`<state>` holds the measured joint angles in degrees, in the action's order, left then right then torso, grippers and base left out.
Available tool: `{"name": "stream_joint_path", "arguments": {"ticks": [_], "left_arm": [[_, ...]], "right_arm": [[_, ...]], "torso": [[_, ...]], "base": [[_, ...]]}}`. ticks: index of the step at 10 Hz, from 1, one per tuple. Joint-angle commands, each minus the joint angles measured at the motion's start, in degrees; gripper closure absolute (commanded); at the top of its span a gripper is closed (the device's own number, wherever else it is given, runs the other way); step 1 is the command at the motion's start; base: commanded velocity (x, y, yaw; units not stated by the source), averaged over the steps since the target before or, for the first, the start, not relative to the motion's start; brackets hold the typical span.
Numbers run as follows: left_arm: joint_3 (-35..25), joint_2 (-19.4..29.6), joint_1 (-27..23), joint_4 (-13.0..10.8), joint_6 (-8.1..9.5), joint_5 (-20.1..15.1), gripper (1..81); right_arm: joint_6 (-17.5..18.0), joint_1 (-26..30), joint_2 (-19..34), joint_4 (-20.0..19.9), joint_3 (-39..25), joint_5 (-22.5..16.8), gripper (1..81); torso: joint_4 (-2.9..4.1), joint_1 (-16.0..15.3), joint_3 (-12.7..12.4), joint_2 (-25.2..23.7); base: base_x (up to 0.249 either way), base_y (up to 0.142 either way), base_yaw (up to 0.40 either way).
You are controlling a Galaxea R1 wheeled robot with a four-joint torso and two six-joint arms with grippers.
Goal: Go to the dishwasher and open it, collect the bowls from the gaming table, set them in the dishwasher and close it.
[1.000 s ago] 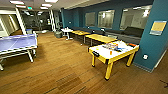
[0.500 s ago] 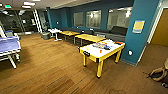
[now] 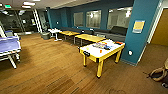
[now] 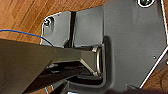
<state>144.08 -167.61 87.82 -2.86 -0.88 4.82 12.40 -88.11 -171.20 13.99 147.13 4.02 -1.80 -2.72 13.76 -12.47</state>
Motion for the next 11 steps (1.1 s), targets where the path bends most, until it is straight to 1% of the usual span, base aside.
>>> {"name": "stream_joint_path", "arguments": {"ticks": [1,5,11], "left_arm": [[-0.6,0.3,-1.9,-0.6,-0.53,-3.0,1.0],[-0.5,0.3,-1.9,-0.6,-0.53,-2.9,1.0],[-0.6,0.3,-1.9,-0.6,-0.53,-2.9,1.0]], "right_arm": [[-0.2,2.3,-0.1,0.5,-0.4,-2.7,1.0],[-0.2,2.2,-0.2,0.9,-0.4,-2.7,1.0],[-0.2,2.1,-0.4,1.0,-0.4,-2.7,1.0]], "torso": [[0.0,0.0,0.0,0.0],[0.0,0.0,0.0,0.0],[0.0,0.1,0.0,0.0]], "base": [[0.0,0.0,0.0],[0.017,0.0,0.0],[0.127,0.0,0.0]]}}
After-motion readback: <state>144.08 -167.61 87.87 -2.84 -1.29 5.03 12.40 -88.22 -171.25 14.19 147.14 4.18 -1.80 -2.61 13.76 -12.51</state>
